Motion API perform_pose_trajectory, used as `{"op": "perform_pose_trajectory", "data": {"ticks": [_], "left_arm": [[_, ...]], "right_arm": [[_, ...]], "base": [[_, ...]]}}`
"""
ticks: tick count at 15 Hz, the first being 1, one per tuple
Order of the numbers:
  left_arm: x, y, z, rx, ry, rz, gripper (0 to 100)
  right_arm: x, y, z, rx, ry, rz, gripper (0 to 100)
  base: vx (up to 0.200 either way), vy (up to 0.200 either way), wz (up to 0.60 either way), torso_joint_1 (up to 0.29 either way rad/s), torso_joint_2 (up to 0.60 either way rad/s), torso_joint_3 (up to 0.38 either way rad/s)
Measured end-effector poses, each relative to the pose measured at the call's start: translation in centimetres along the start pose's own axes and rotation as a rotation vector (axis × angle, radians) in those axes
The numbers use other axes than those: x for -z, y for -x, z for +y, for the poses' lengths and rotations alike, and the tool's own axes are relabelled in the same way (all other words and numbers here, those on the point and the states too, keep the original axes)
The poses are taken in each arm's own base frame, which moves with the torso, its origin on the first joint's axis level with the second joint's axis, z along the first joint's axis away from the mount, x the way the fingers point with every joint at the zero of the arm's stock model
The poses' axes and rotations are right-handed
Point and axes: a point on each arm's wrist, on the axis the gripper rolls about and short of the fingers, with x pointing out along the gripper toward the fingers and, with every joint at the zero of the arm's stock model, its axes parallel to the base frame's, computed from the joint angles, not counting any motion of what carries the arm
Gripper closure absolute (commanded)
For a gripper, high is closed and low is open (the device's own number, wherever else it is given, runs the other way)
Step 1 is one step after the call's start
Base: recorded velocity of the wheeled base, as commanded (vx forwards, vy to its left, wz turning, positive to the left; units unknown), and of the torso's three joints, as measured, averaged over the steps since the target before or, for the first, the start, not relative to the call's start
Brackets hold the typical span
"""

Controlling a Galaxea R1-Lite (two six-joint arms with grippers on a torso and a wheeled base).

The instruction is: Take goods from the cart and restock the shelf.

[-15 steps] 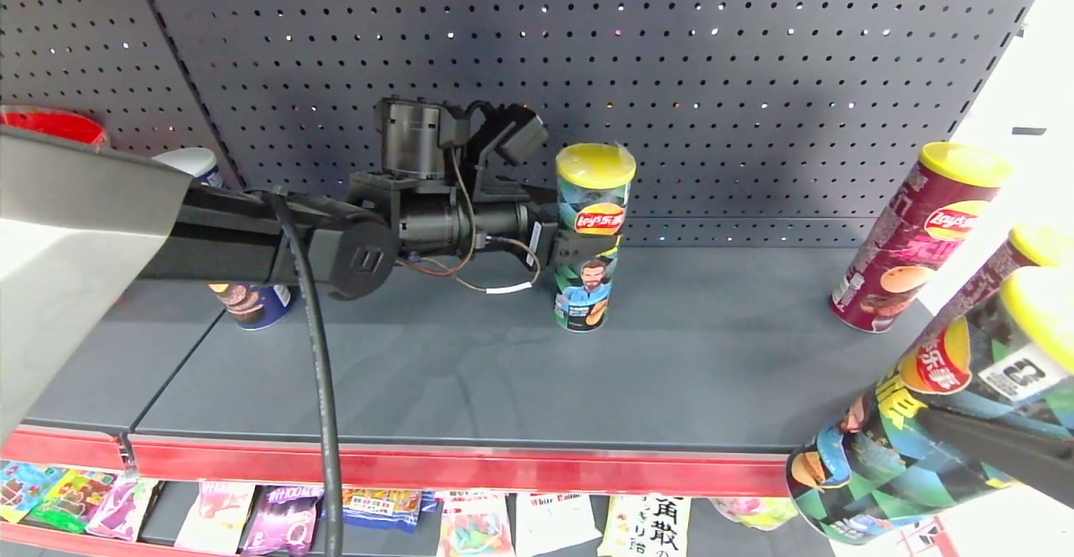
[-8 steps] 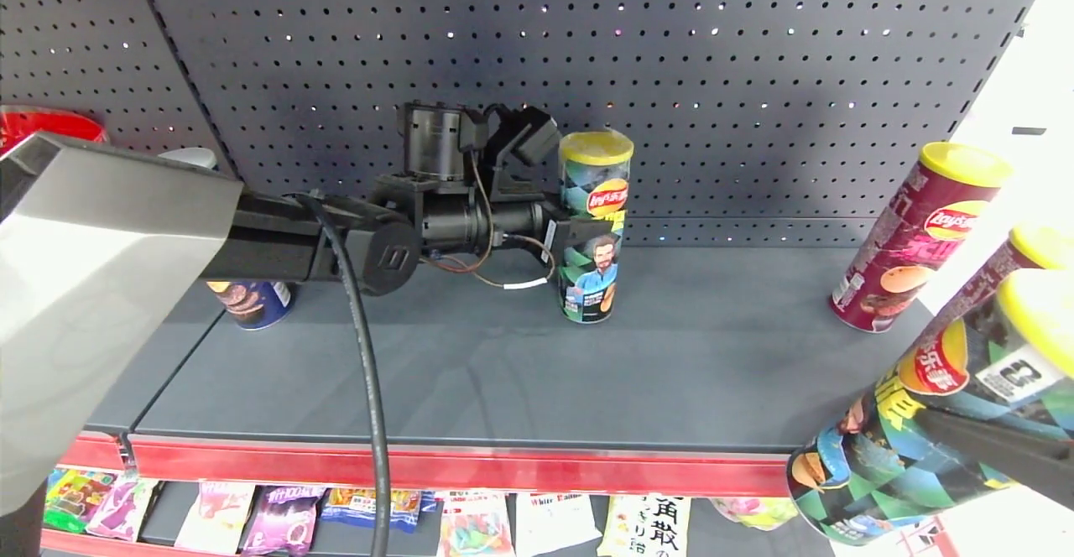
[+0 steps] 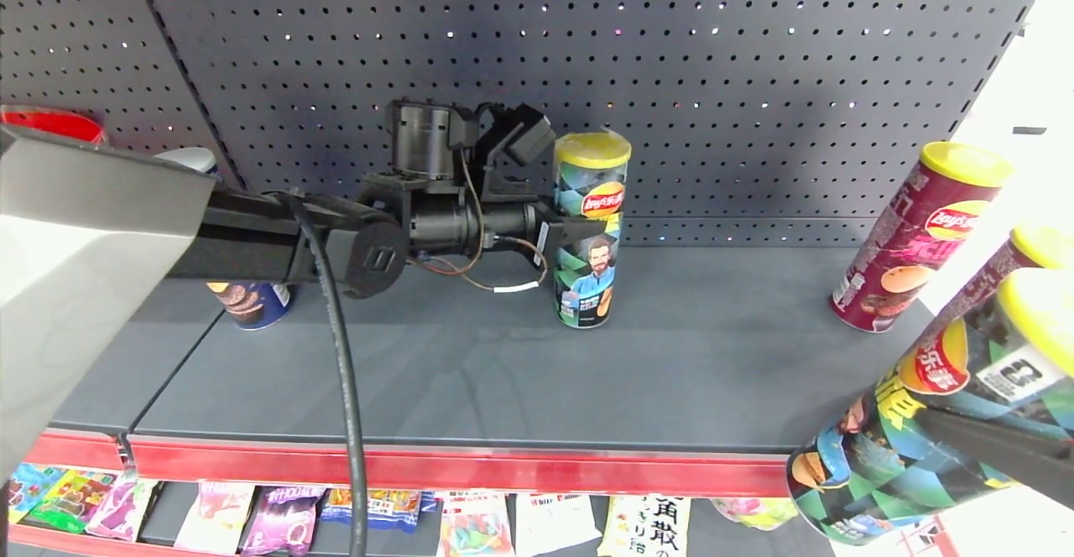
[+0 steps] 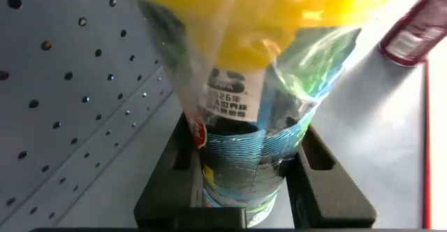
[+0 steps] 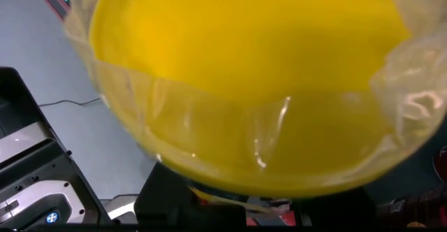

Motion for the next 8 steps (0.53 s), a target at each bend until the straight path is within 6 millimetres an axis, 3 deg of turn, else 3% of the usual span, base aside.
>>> {"op": "perform_pose_trajectory", "data": {"ticks": [8], "left_arm": [[1.5,5.4,-4.2,0.210,-0.122,0.038,100]], "right_arm": [[-0.9,-0.7,-0.4,-0.007,0.003,-0.007,100]], "base": [[0.000,0.000,0.00,0.000,0.00,0.000]]}}
